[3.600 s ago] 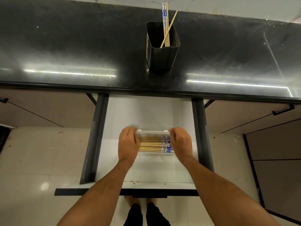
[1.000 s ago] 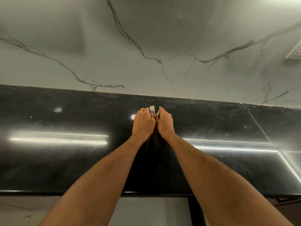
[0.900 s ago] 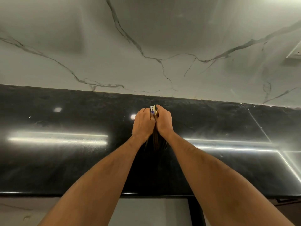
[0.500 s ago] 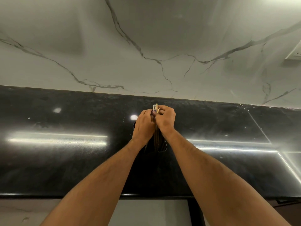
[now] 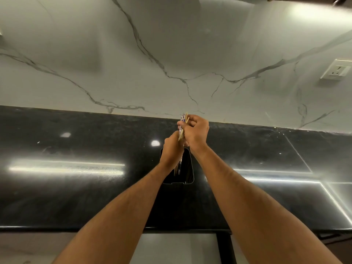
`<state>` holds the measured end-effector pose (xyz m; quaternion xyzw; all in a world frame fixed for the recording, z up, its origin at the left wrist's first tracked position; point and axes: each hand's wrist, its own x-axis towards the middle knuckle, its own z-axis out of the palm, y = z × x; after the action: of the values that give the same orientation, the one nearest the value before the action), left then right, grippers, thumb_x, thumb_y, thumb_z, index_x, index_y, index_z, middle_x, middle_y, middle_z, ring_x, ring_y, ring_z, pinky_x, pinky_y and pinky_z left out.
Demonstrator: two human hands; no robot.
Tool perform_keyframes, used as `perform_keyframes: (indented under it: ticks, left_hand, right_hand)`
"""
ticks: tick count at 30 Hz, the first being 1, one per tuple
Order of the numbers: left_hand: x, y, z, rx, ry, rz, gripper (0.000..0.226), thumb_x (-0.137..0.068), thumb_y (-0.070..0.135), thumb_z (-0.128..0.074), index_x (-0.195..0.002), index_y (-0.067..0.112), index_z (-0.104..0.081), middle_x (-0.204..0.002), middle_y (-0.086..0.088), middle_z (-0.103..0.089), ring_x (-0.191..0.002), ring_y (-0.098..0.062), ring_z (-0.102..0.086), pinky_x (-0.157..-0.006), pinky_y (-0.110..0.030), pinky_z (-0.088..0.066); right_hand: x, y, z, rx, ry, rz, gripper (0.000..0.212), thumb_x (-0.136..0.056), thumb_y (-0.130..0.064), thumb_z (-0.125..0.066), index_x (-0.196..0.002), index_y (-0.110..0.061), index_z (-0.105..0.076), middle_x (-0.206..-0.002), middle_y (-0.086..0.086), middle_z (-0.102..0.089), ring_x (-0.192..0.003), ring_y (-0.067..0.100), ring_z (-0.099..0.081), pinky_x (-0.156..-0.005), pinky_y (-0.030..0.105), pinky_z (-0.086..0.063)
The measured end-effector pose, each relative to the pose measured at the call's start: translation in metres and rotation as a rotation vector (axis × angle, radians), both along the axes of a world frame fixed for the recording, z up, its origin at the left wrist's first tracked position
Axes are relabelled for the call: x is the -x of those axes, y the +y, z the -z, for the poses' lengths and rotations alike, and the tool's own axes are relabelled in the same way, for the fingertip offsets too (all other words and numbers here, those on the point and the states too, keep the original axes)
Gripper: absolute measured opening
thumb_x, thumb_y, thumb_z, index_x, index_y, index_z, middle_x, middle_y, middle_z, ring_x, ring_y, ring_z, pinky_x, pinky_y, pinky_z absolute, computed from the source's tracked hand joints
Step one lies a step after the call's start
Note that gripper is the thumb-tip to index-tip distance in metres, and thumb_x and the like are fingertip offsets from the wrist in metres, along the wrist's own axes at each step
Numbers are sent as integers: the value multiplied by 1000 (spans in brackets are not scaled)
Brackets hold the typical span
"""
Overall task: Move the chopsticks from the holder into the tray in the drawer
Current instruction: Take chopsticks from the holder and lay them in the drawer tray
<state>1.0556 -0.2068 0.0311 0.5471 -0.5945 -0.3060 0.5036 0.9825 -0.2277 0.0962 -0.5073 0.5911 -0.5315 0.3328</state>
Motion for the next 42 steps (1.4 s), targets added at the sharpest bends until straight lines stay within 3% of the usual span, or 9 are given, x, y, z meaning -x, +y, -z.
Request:
perform_keyframes:
  ticks: [4, 13, 16, 22, 26, 28, 34, 38, 42]
  left_hand:
    - [5, 6, -26, -29, 168, -35, 20, -100, 12, -50, -85, 15, -63, -70, 1, -68, -64, -14, -68, -62, -35, -60]
    - [2, 47, -80, -85, 362, 99, 32, -106, 26, -46, -92, 4, -65, -70, -7, -69, -59, -17, -64, -56, -27, -54]
    - [1, 63, -91, -137, 440, 104, 47, -109, 33, -37, -88, 2, -65, -68, -11, -64, -56, -18, -58, -54, -29, -50]
    - [-2, 94, -108, -125, 415, 56, 32, -104, 26, -52, -89, 4, -70, -69, -10, -71, -58, -19, -66, -59, -29, -58]
    - [-4, 110, -117, -105, 385, 2, 32, -103, 23, -54, -88, 0, -70, -68, -11, -74, -61, -23, -74, -58, -28, -61]
    - [-8, 113, -120, -158, 446, -69, 30, -104, 22, -53, -92, -1, -68, -70, -13, -73, -62, -25, -74, -62, -34, -63]
    - [-34, 117, -115, -220, 439, -381, 23, -102, 25, -55, -92, 8, -66, -71, -7, -73, -57, -10, -73, -51, -19, -57]
    - [-35, 121, -123, -425, 815, -250, 25, -105, 17, -48, -99, -5, -59, -84, -26, -73, -67, -33, -76, -62, -38, -63]
    - [-21, 130, -148, -460, 1130, -79, 27, -108, 12, -38, -105, -9, -55, -99, -34, -67, -74, -39, -74, -60, -42, -63]
  right_hand:
    - [2, 10, -25, 73, -25, -38, 30, -80, -4, -82, -108, -10, -74, -84, -6, -75, -76, 5, -75, -73, 22, -62]
    - [9, 46, -73, 89, -158, -51, 13, -88, -2, -73, -98, -9, -77, -85, 5, -78, -76, 12, -76, -72, 27, -63]
    - [9, 60, -85, 38, -140, -19, 14, -91, -1, -68, -86, -8, -79, -78, 5, -78, -70, 16, -76, -71, 35, -64]
    - [8, 87, -100, -18, -92, 58, 16, -89, -1, -69, -76, -7, -76, -72, 13, -75, -66, 35, -74, -63, 49, -63]
    - [7, 102, -106, -9, -113, 102, 20, -89, -1, -69, -73, -10, -73, -67, 10, -74, -51, 22, -72, -49, 34, -61]
    - [8, 108, -111, 6, -145, 122, 20, -91, -3, -67, -75, -15, -72, -72, 9, -76, -55, 15, -73, -54, 30, -62]
    - [22, 129, -140, 460, 93, 64, 16, -92, -1, -66, -89, -17, -66, -78, -7, -70, -76, 4, -73, -74, 24, -62]
    - [15, 150, -143, 656, 145, -44, 19, -93, 3, -64, -95, -16, -63, -86, -10, -70, -87, 2, -71, -75, 16, -57]
    - [7, 165, -126, 631, -92, 107, 16, -90, 2, -69, -96, -12, -64, -92, -1, -74, -88, 7, -72, -76, 22, -59]
